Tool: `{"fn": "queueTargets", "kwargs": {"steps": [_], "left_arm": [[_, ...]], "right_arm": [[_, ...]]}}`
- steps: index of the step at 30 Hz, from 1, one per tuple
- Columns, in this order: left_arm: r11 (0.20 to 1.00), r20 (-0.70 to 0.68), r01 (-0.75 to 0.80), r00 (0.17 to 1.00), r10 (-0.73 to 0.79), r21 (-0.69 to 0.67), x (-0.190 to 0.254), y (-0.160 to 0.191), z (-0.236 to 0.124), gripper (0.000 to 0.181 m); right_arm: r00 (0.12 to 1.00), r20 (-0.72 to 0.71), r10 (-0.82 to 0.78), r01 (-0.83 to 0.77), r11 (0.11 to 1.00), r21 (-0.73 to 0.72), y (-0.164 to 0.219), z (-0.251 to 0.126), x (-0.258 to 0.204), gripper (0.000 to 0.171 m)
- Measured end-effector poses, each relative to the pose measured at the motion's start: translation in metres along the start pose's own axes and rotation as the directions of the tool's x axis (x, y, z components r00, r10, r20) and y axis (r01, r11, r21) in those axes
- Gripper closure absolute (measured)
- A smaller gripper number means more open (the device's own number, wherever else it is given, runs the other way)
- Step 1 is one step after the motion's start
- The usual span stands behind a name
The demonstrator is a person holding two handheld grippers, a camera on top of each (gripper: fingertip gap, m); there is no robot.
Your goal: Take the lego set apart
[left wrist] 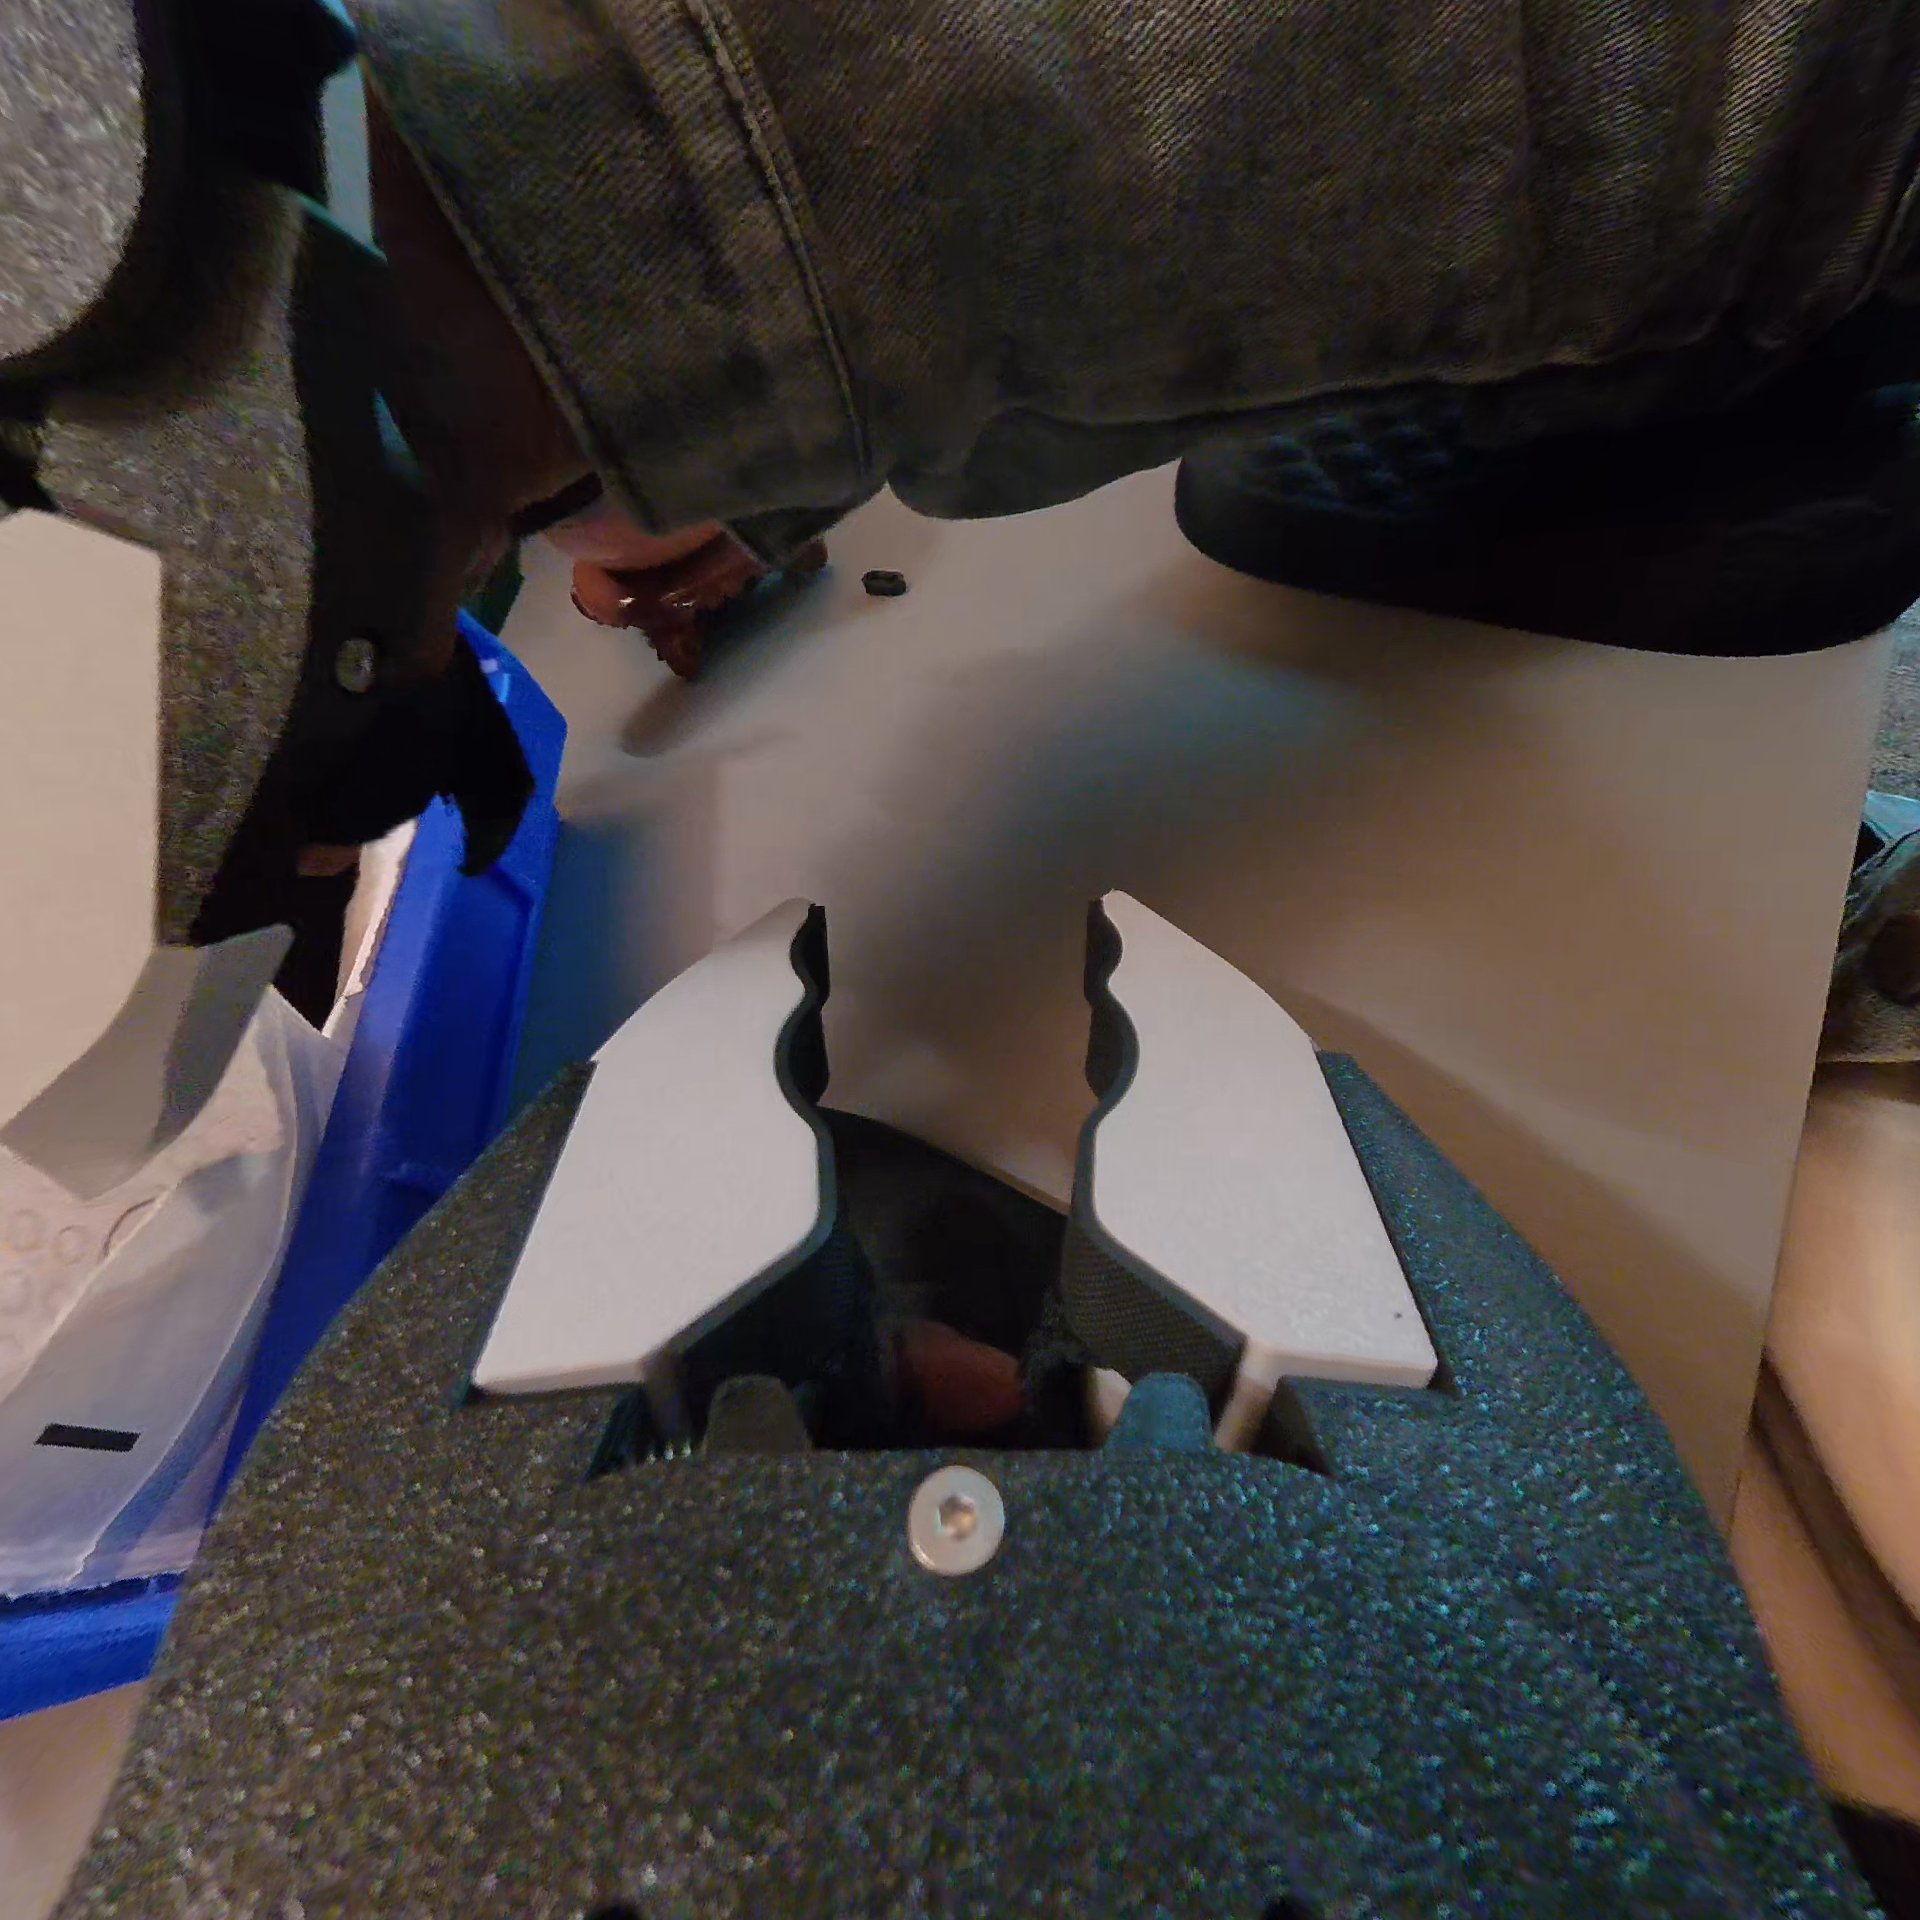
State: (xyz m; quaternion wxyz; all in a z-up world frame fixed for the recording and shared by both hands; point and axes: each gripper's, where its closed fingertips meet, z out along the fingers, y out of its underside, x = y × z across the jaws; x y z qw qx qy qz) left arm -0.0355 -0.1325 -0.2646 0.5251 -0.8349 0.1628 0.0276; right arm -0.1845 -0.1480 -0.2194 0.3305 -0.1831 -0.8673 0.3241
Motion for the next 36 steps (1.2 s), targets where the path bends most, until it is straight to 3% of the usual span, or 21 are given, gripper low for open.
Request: {"fn": "queueTargets", "kwargs": {"steps": [5,10,15,18,21,23,30,36], "left_arm": [[1.000,0.000,0.001,1.000,-0.001,0.004,0.000,0.000,0.000,0.134],[1.000,0.001,0.004,1.000,-0.004,0.010,-0.001,-0.001,-0.001,0.134],[1.000,0.002,0.008,1.000,-0.008,0.013,-0.001,-0.001,-0.001,0.134],[1.000,0.006,0.000,1.000,0.000,0.003,-0.001,0.000,0.000,0.134],[1.000,0.009,-0.010,1.000,0.010,-0.011,0.000,0.001,0.001,0.134],[1.000,0.008,-0.006,1.000,0.006,-0.017,-0.001,0.002,0.002,0.134],[1.000,0.008,-0.006,1.000,0.006,-0.019,-0.001,0.002,0.002,0.134],[1.000,0.005,-0.002,1.000,0.002,-0.014,-0.001,0.001,0.002,0.134]], "right_arm": [[0.999,0.003,0.034,-0.034,0.999,0.036,-0.003,-0.009,0.003,0.129],[0.985,0.023,0.172,-0.174,0.978,0.116,0.001,-0.064,0.000,0.130],[0.923,-0.085,0.375,-0.375,0.927,0.020,0.073,-0.142,-0.005,0.138],[0.814,-0.131,0.567,-0.578,0.812,-0.076,0.130,-0.172,-0.017,0.144],[0.700,-0.128,0.703,-0.714,0.683,-0.152,0.168,-0.169,-0.043,0.139],[0.707,-0.167,0.687,-0.706,0.677,-0.208,0.187,-0.159,-0.054,0.132],[0.626,-0.236,0.743,-0.779,0.583,-0.231,0.213,-0.138,-0.054,0.144],[0.651,-0.284,0.704,-0.759,0.604,-0.241,0.214,-0.132,-0.051,0.147]]}}
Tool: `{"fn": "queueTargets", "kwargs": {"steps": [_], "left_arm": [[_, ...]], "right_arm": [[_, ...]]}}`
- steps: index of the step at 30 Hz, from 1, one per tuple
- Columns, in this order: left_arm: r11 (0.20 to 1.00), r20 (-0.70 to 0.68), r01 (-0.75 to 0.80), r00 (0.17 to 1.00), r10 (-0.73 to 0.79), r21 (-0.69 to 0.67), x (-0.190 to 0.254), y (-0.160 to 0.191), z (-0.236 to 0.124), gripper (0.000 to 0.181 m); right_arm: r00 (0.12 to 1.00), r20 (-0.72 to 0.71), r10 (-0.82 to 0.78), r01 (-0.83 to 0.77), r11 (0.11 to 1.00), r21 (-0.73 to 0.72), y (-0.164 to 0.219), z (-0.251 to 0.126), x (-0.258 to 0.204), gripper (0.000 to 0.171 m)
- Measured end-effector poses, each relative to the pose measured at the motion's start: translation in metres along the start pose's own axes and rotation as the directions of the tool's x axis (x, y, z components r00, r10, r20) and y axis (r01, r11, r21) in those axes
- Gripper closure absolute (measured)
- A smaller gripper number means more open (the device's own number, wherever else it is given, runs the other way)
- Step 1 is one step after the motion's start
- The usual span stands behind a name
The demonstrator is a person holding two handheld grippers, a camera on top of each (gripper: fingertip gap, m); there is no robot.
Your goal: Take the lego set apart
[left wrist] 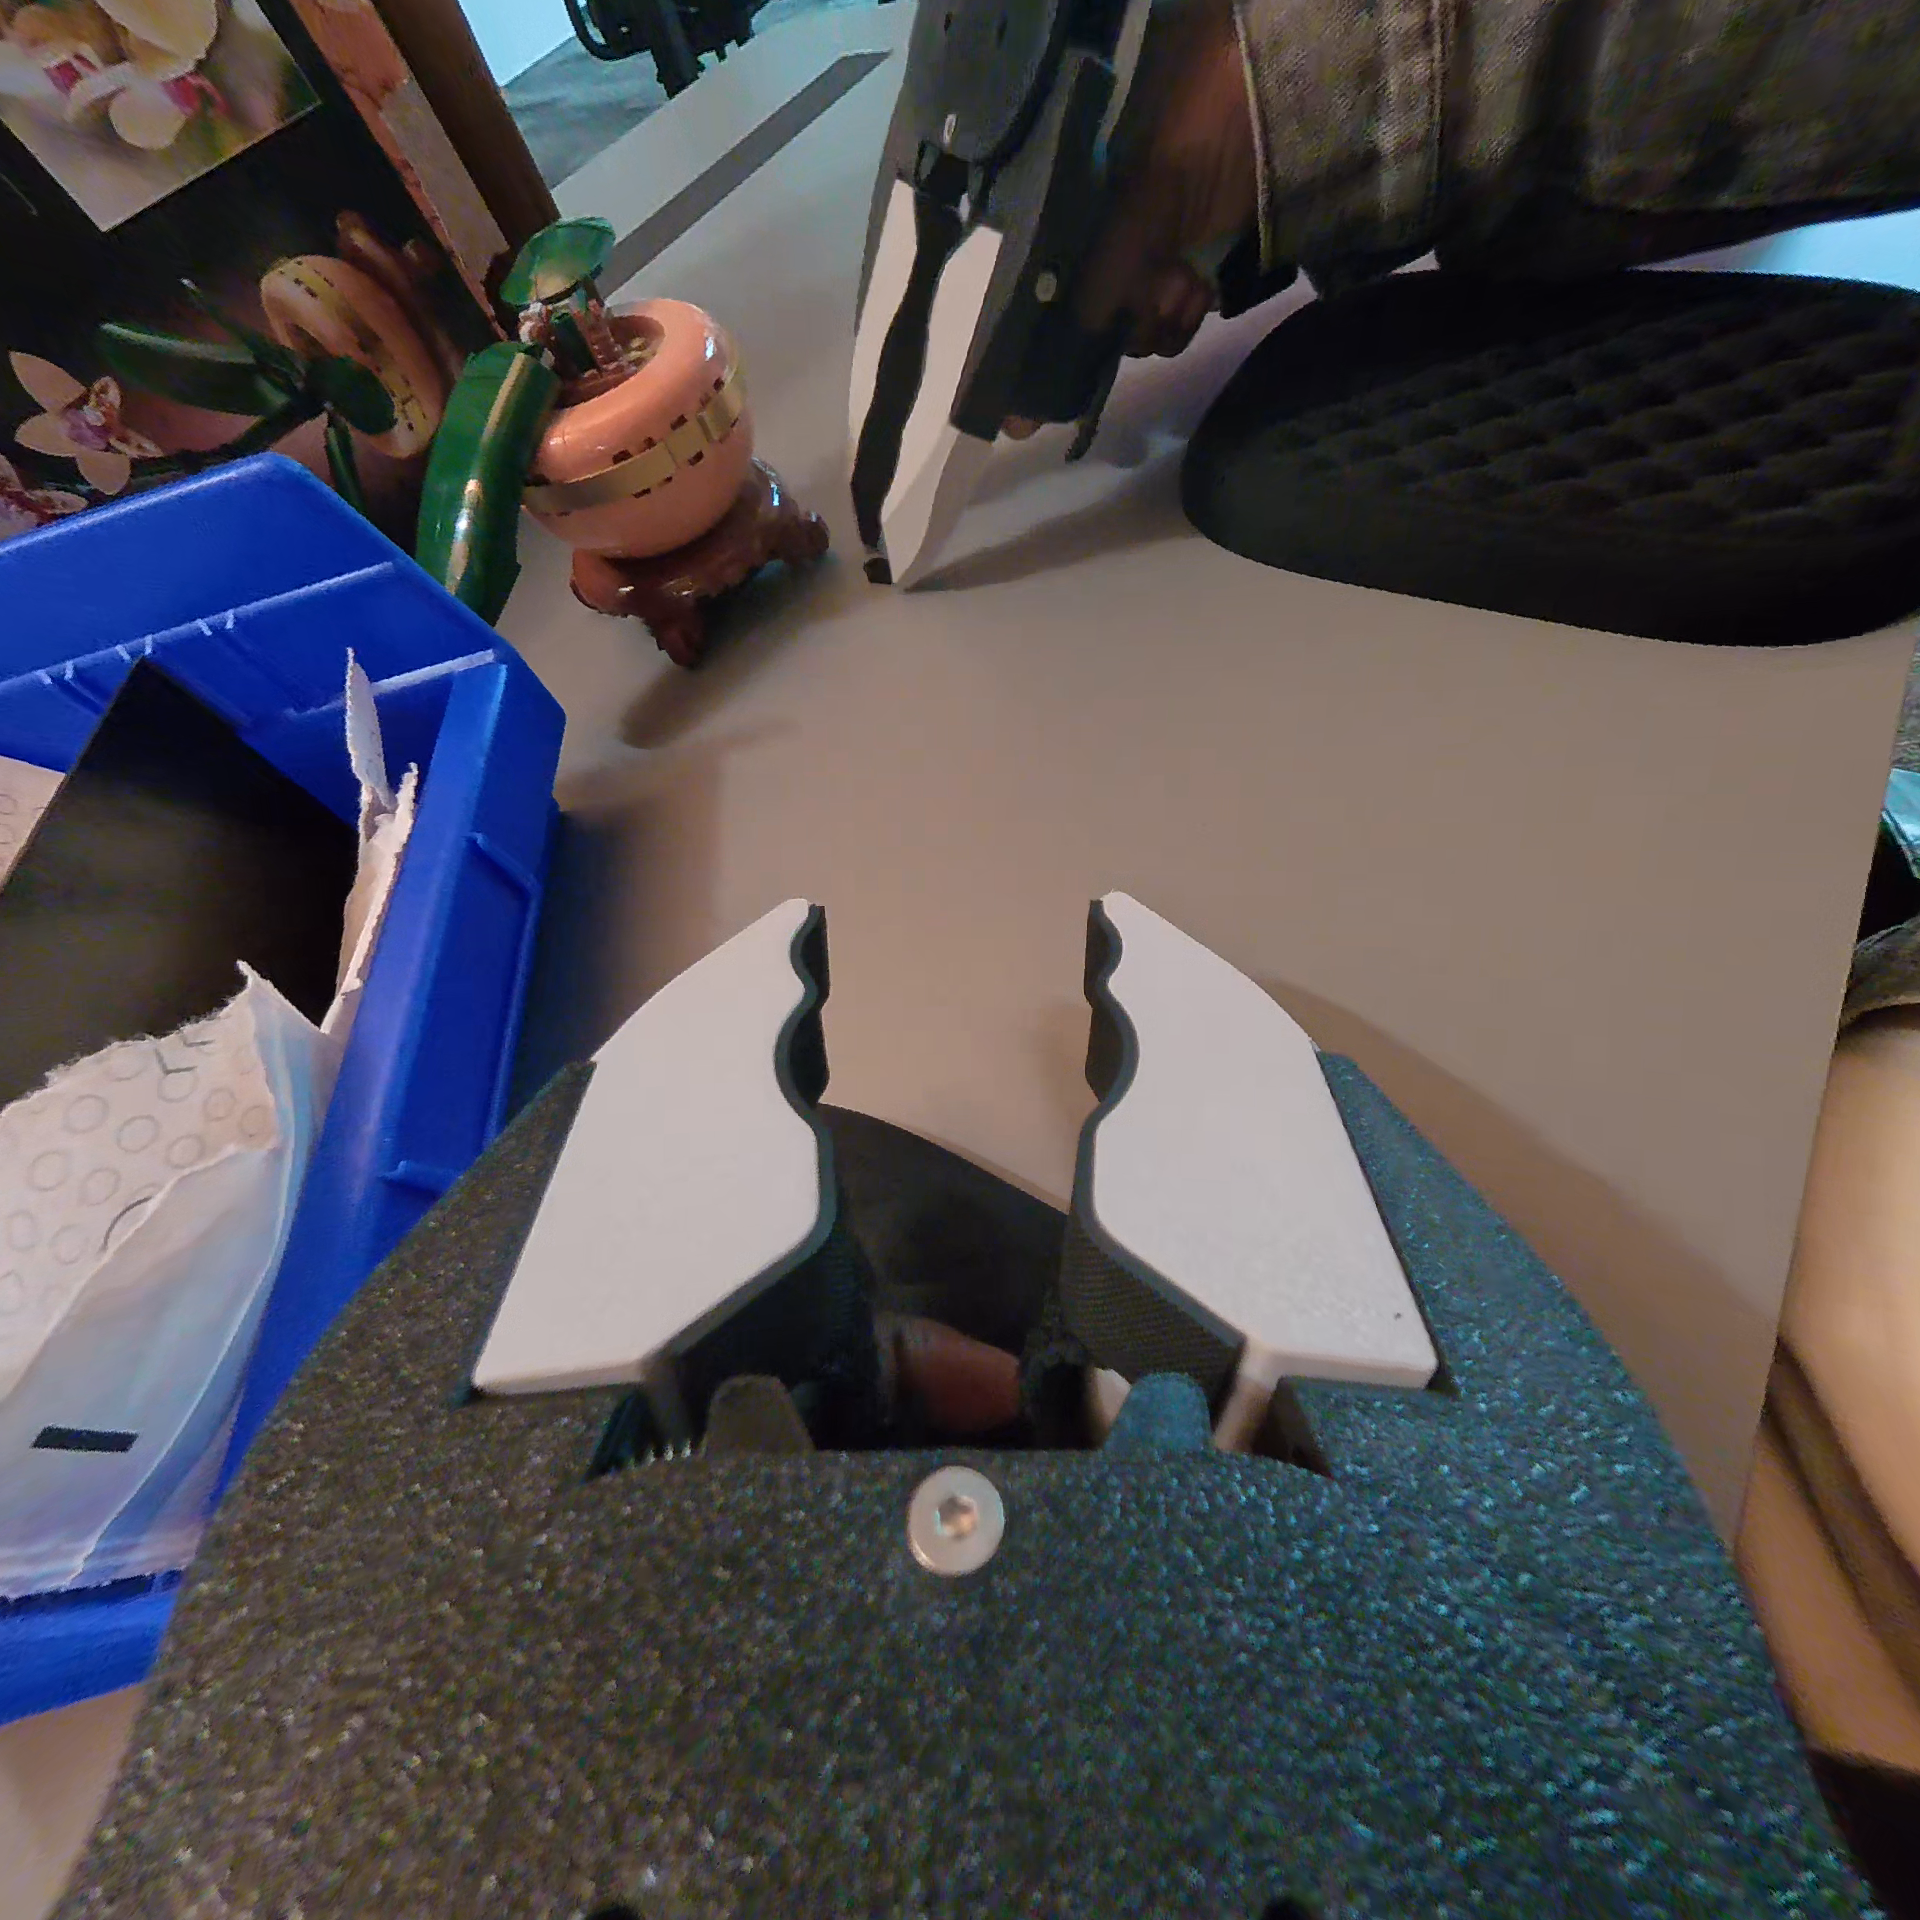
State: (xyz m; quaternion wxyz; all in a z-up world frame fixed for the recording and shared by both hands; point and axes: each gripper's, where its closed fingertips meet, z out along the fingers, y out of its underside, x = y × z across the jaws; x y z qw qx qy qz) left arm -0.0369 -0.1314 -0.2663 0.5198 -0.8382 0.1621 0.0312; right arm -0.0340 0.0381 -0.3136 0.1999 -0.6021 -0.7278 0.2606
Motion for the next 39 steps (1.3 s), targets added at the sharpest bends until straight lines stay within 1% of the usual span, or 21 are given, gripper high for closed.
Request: {"fn": "queueTargets", "kwargs": {"steps": [1,2,6,9,10,13,17,20,23,24,26,28,31,35,39], "left_arm": [[1.000,0.000,0.000,1.000,0.000,0.002,0.000,0.000,0.000,0.134],[1.000,0.000,0.001,1.000,-0.001,0.003,0.000,0.000,0.000,0.134],[1.000,0.000,0.000,1.000,0.000,0.005,0.000,0.000,0.000,0.134],[1.000,0.000,-0.001,1.000,0.001,0.007,0.000,-0.001,0.000,0.134],[1.000,0.001,-0.001,1.000,0.001,0.009,0.000,-0.001,-0.001,0.134],[1.000,0.001,0.002,1.000,-0.002,0.011,0.000,-0.001,-0.001,0.134],[1.000,0.002,-0.001,1.000,0.001,0.009,0.000,-0.001,-0.001,0.134],[1.000,0.004,-0.006,1.000,0.006,0.006,0.000,0.000,0.000,0.134],[1.000,0.004,-0.007,1.000,0.007,0.005,0.000,0.000,0.000,0.134],[1.000,0.004,-0.007,1.000,0.007,0.006,0.000,0.000,0.000,0.134],[1.000,0.003,-0.006,1.000,0.006,0.009,0.000,-0.001,-0.001,0.134],[1.000,0.003,-0.005,1.000,0.005,0.014,0.000,-0.001,-0.001,0.134],[1.000,0.001,-0.002,1.000,0.002,0.024,0.000,-0.002,-0.002,0.134],[0.999,-0.002,0.004,1.000,-0.004,0.032,0.000,-0.003,-0.003,0.134],[0.999,-0.002,0.004,1.000,-0.004,0.033,0.000,-0.003,-0.003,0.134]], "right_arm": [[1.000,-0.005,-0.020,0.020,1.000,-0.006,0.000,0.000,-0.001,0.152],[1.000,0.008,-0.021,0.021,1.000,-0.011,0.000,0.001,-0.005,0.162],[0.998,0.004,-0.056,0.056,0.997,-0.045,0.001,0.000,-0.005,0.164],[0.992,0.021,-0.126,0.126,0.992,-0.028,-0.001,0.000,-0.008,0.165],[0.989,0.042,-0.139,0.139,0.990,-0.002,-0.005,-0.002,-0.014,0.165],[0.976,0.101,-0.193,0.181,0.977,0.115,-0.032,-0.014,-0.039,0.165],[0.925,0.141,-0.353,0.316,0.920,0.232,-0.082,-0.026,-0.080,0.165],[0.868,0.193,-0.457,0.388,0.868,0.310,-0.122,-0.025,-0.113,0.165],[0.807,0.200,-0.555,0.459,0.804,0.378,-0.157,-0.017,-0.142,0.165],[0.794,0.214,-0.569,0.463,0.794,0.394,-0.166,-0.012,-0.151,0.165],[0.782,0.275,-0.560,0.454,0.813,0.365,-0.175,0.001,-0.162,0.164],[0.770,0.296,-0.565,0.467,0.816,0.341,-0.179,0.015,-0.164,0.164],[0.768,0.296,-0.568,0.483,0.817,0.313,-0.183,0.030,-0.165,0.154],[0.764,0.249,-0.595,0.522,0.797,0.303,-0.184,0.037,-0.163,0.133],[0.766,0.215,-0.606,0.530,0.784,0.324,-0.190,0.035,-0.159,0.128]]}}
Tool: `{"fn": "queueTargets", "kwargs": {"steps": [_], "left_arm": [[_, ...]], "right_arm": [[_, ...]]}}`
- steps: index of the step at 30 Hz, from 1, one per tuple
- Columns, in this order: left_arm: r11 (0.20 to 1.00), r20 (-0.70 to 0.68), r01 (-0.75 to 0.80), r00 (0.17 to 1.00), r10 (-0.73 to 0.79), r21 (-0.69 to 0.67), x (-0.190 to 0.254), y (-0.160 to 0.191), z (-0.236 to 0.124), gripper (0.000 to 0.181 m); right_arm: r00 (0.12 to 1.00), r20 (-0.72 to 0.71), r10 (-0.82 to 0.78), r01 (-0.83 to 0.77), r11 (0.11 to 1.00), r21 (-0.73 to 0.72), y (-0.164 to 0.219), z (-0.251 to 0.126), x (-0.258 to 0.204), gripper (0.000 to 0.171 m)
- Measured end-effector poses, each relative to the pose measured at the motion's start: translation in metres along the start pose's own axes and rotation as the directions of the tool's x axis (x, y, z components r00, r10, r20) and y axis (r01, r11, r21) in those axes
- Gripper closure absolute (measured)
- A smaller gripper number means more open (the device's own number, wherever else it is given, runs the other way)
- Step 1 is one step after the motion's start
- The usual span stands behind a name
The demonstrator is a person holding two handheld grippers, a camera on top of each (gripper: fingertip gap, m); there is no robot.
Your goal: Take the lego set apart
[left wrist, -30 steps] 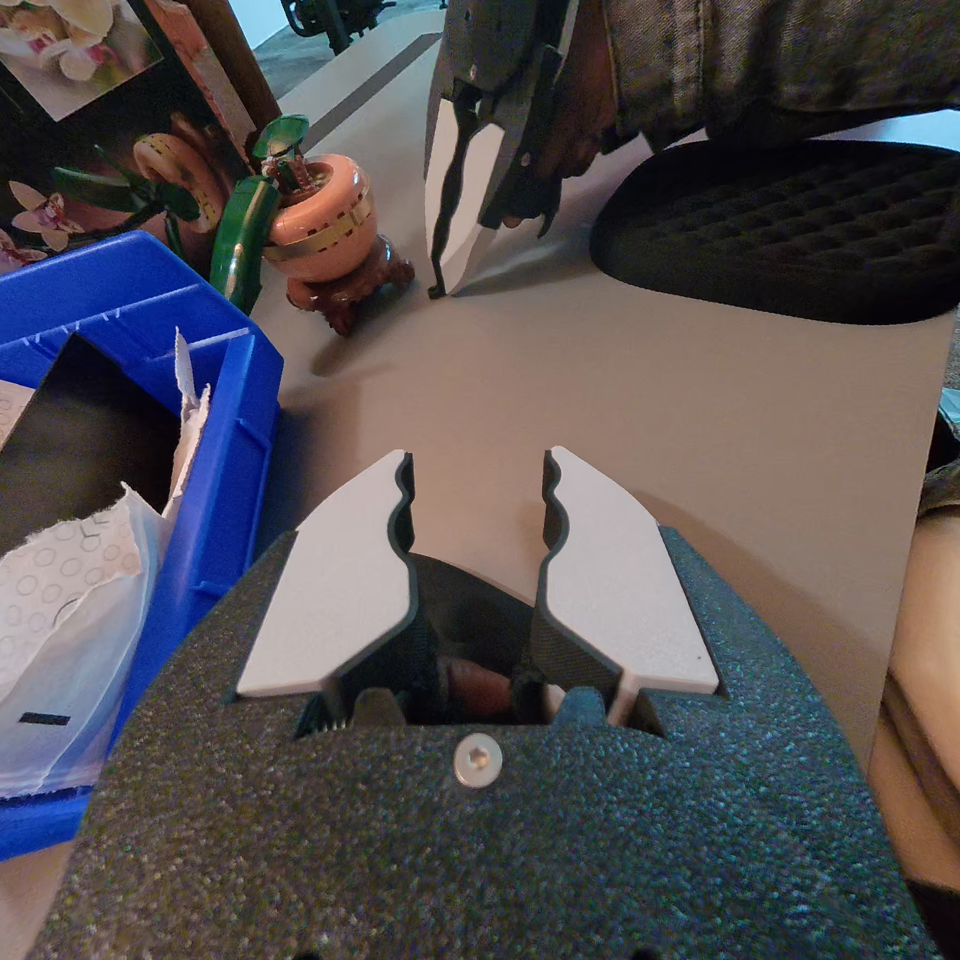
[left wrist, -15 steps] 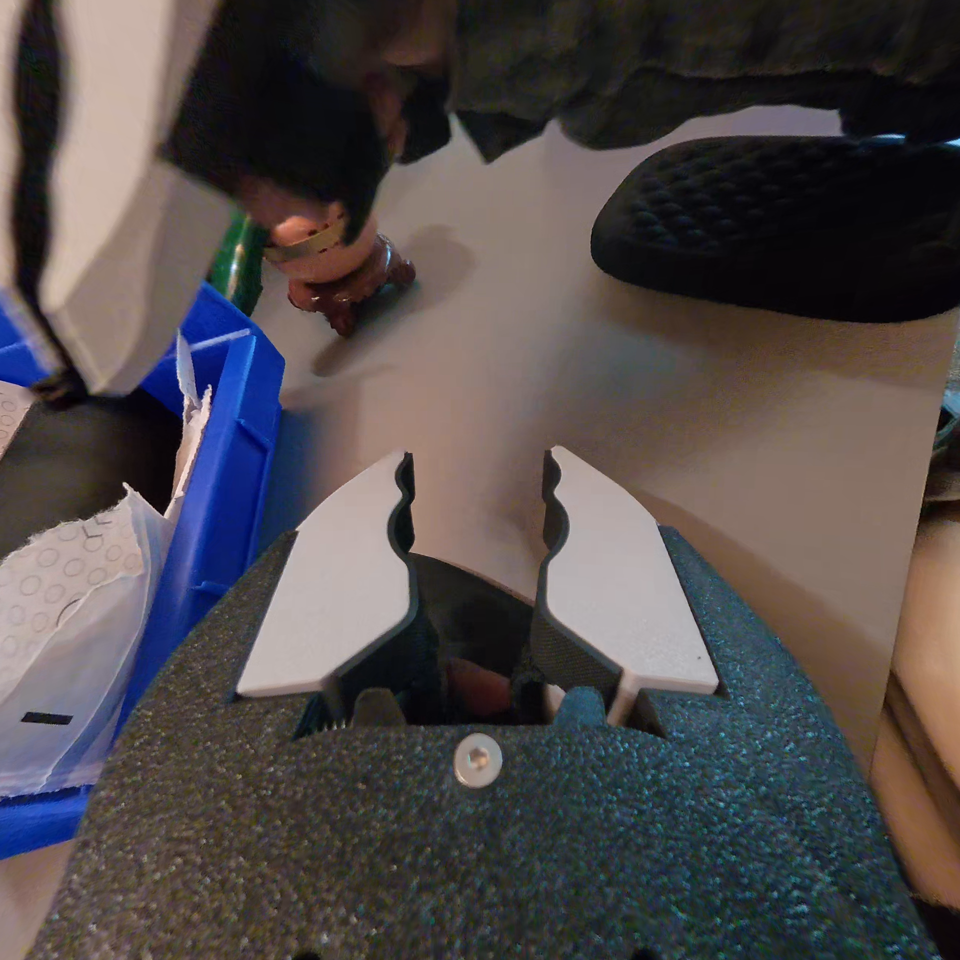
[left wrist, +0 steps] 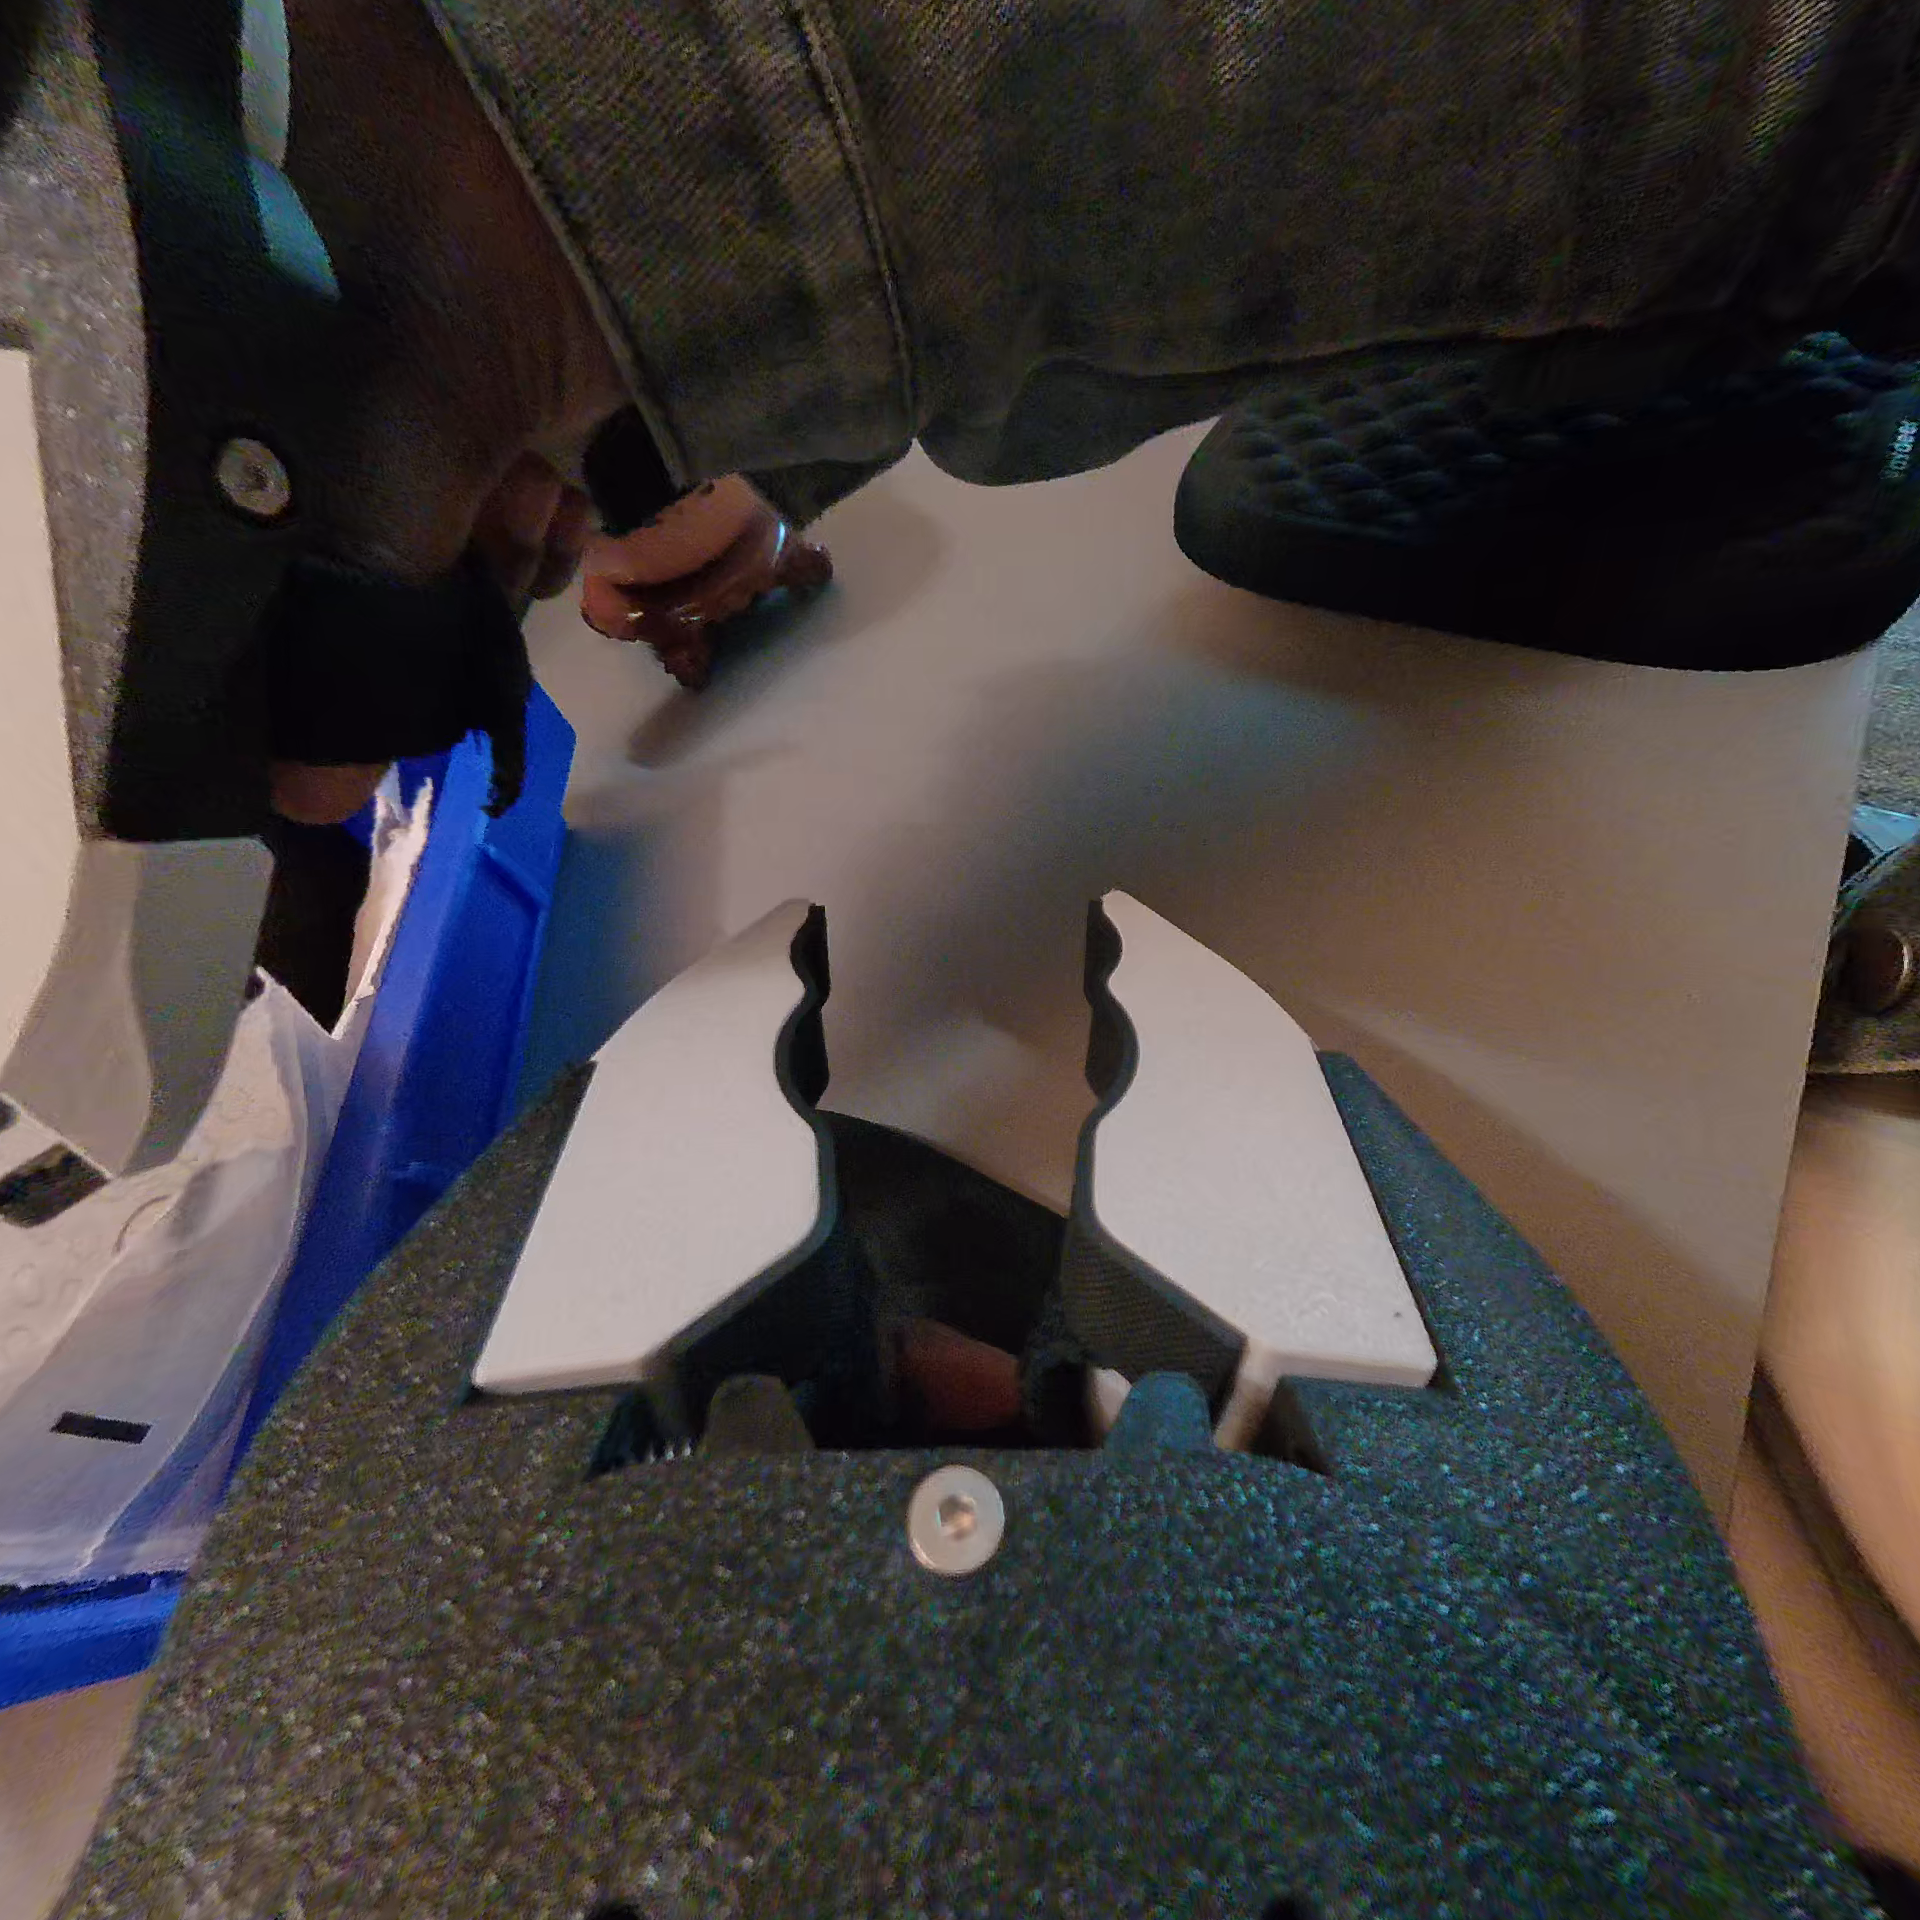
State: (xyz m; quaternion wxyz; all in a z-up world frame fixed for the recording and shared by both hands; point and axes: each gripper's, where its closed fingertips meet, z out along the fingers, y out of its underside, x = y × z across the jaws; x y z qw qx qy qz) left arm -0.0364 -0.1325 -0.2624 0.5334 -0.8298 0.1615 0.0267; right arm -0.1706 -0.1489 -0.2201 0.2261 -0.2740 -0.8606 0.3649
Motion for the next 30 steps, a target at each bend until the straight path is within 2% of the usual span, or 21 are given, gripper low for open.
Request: {"fn": "queueTargets", "kwargs": {"steps": [8,17,30], "left_arm": [[1.000,0.001,0.001,1.000,-0.001,0.000,0.000,0.000,0.000,0.134],[1.000,-0.003,0.007,1.000,-0.007,0.002,0.000,0.000,-0.001,0.134],[1.000,0.001,0.016,1.000,-0.016,0.000,-0.001,0.000,-0.001,0.134]], "right_arm": [[0.996,-0.040,-0.080,0.081,0.997,0.013,-0.002,-0.003,0.010,0.116],[0.986,-0.044,-0.158,0.159,0.987,0.026,-0.007,-0.007,0.008,0.111],[0.986,-0.070,-0.154,0.156,0.988,0.024,-0.012,-0.021,0.011,0.114]]}}
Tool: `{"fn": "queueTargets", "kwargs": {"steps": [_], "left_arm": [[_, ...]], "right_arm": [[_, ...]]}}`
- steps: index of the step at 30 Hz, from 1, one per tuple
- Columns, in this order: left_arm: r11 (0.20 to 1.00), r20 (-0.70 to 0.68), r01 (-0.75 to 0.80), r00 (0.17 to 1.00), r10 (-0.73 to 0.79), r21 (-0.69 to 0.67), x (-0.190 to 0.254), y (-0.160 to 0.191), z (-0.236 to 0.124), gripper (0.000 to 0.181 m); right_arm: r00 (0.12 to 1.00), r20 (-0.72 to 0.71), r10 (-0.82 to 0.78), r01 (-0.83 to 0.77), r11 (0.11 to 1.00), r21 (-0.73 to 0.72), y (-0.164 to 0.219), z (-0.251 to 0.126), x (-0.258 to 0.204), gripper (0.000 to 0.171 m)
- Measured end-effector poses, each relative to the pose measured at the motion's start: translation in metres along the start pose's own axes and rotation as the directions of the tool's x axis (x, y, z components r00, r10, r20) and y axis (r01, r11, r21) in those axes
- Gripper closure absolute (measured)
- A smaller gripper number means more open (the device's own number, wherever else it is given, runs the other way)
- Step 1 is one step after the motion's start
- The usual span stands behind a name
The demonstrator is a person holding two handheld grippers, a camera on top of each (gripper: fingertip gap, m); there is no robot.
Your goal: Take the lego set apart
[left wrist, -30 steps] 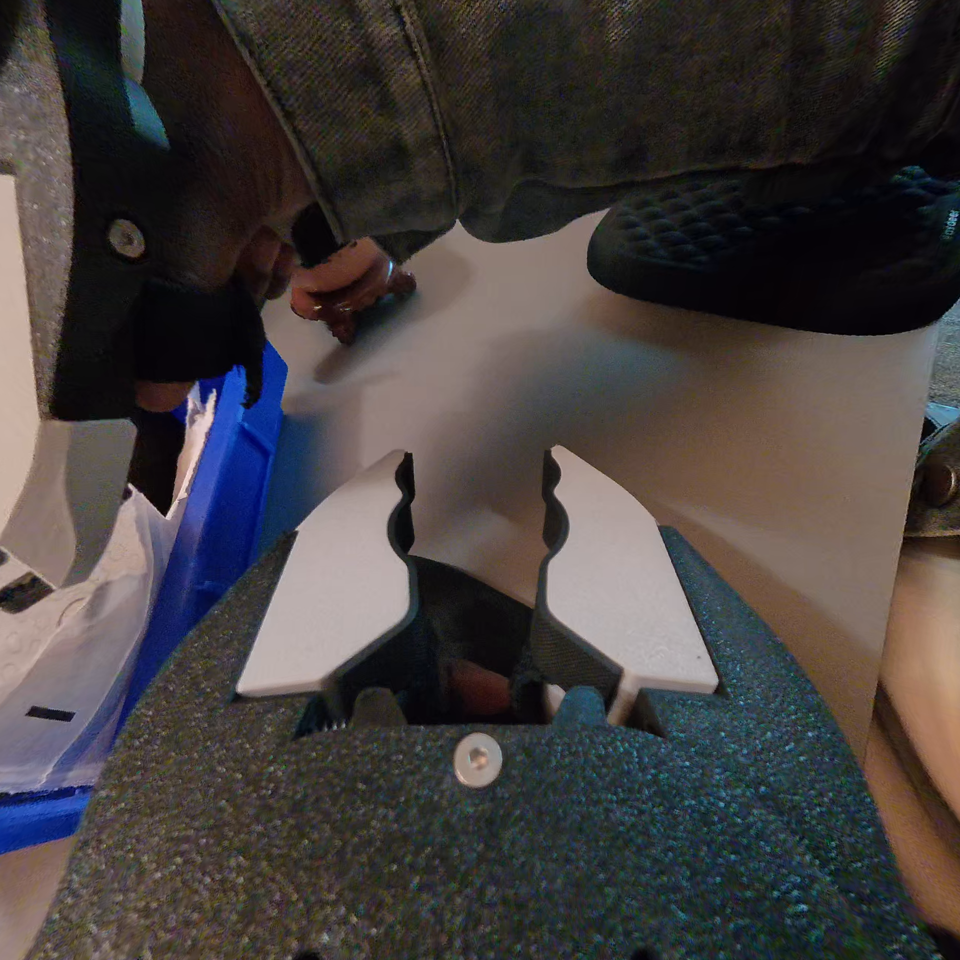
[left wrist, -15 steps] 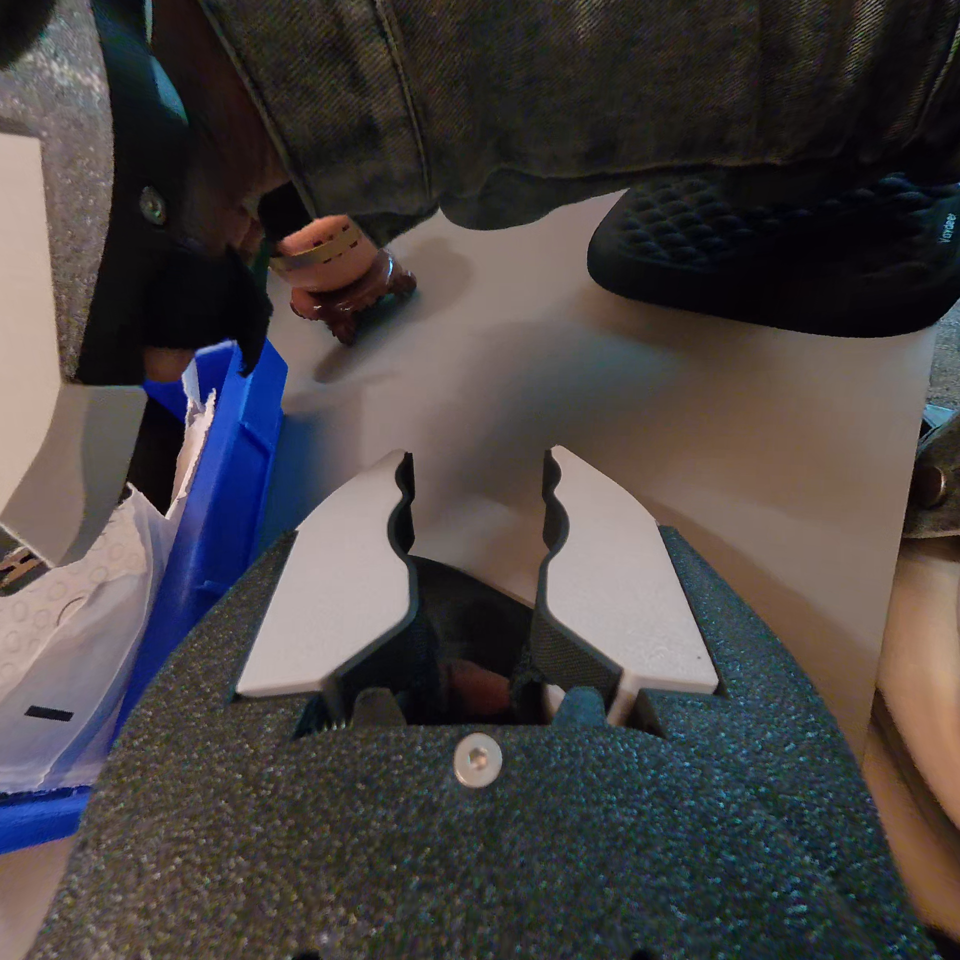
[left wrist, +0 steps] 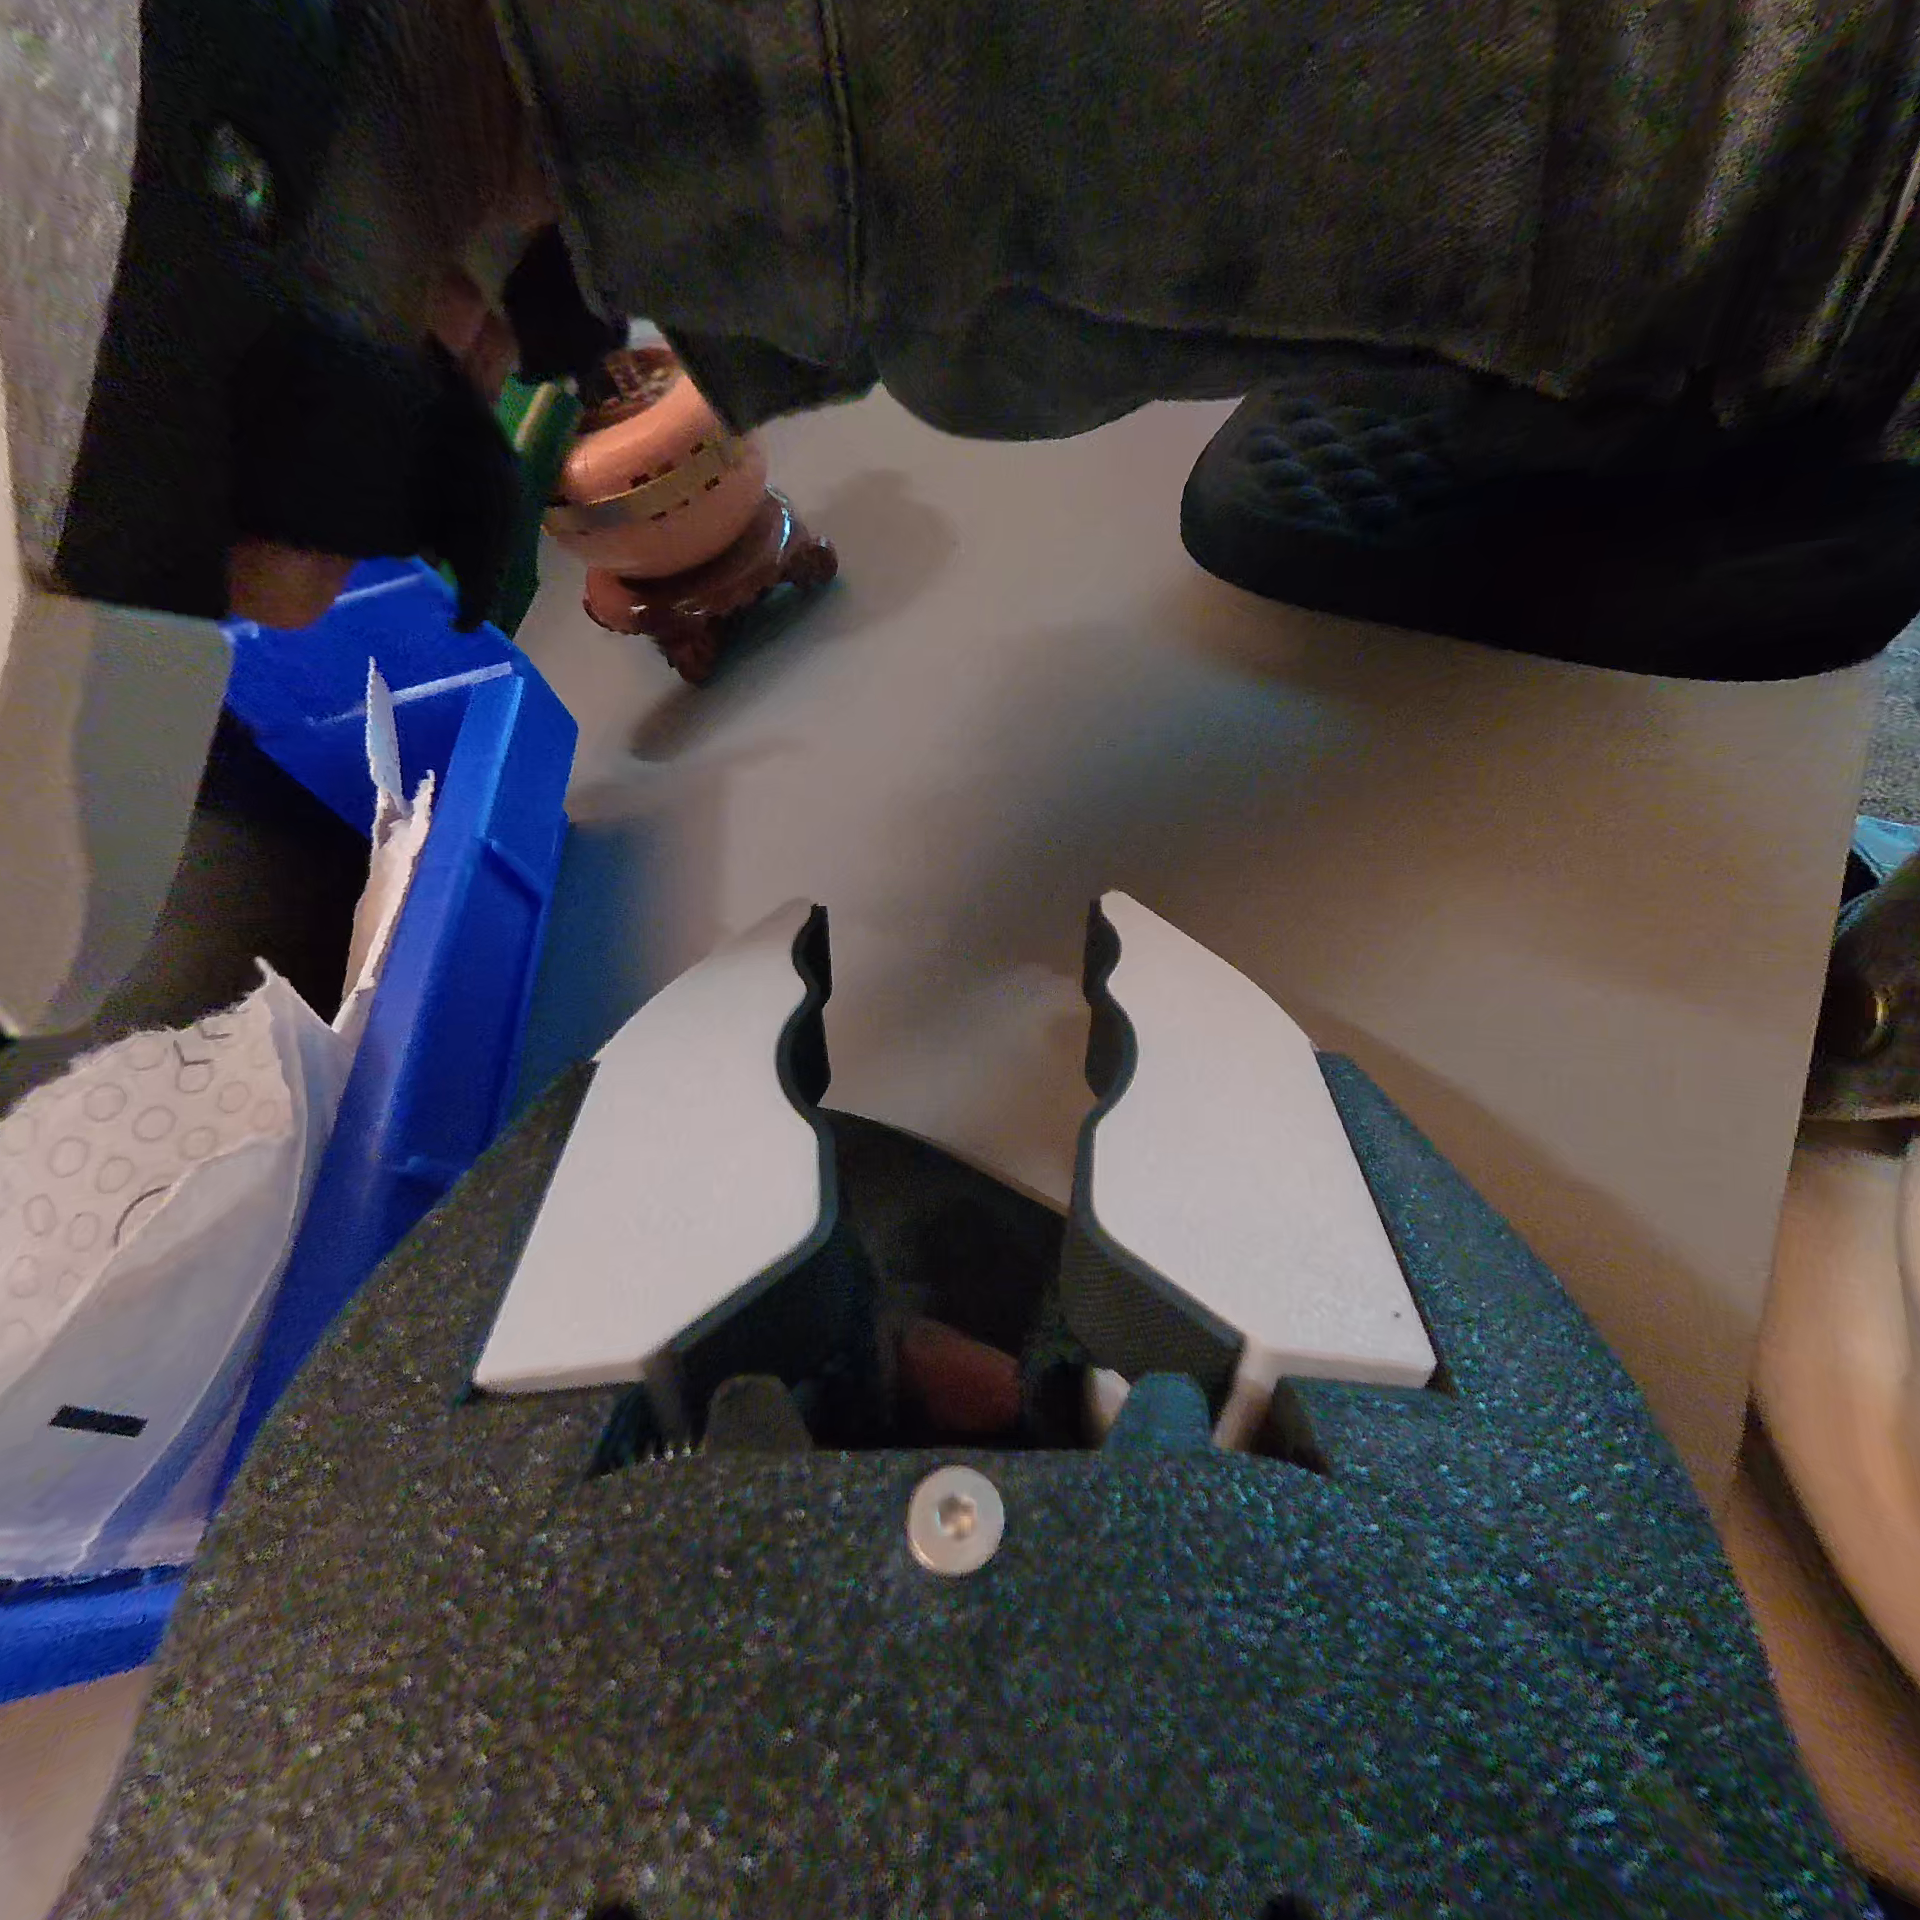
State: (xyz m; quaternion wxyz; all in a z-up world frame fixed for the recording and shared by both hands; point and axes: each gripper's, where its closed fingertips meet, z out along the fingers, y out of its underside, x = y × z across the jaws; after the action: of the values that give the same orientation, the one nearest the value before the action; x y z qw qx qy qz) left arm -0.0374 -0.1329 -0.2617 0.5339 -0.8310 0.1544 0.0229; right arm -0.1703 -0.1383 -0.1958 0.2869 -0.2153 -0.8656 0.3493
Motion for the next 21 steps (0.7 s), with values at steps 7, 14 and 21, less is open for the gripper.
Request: {"fn": "queueTargets", "kwargs": {"steps": [7,14,21], "left_arm": [[0.999,-0.009,0.036,0.999,-0.037,-0.012,-0.002,0.001,0.001,0.135],[0.998,-0.019,0.049,0.999,-0.049,-0.044,-0.002,0.004,0.004,0.135],[0.998,-0.015,0.039,0.999,-0.040,-0.052,-0.001,0.005,0.004,0.135]], "right_arm": [[1.000,-0.018,0.016,-0.015,1.000,0.025,-0.001,-0.008,0.001,0.116],[1.000,-0.021,0.022,-0.022,1.000,0.022,0.001,0.004,-0.004,0.116],[0.999,-0.040,0.024,-0.024,1.000,0.000,0.007,0.011,-0.004,0.116]]}}
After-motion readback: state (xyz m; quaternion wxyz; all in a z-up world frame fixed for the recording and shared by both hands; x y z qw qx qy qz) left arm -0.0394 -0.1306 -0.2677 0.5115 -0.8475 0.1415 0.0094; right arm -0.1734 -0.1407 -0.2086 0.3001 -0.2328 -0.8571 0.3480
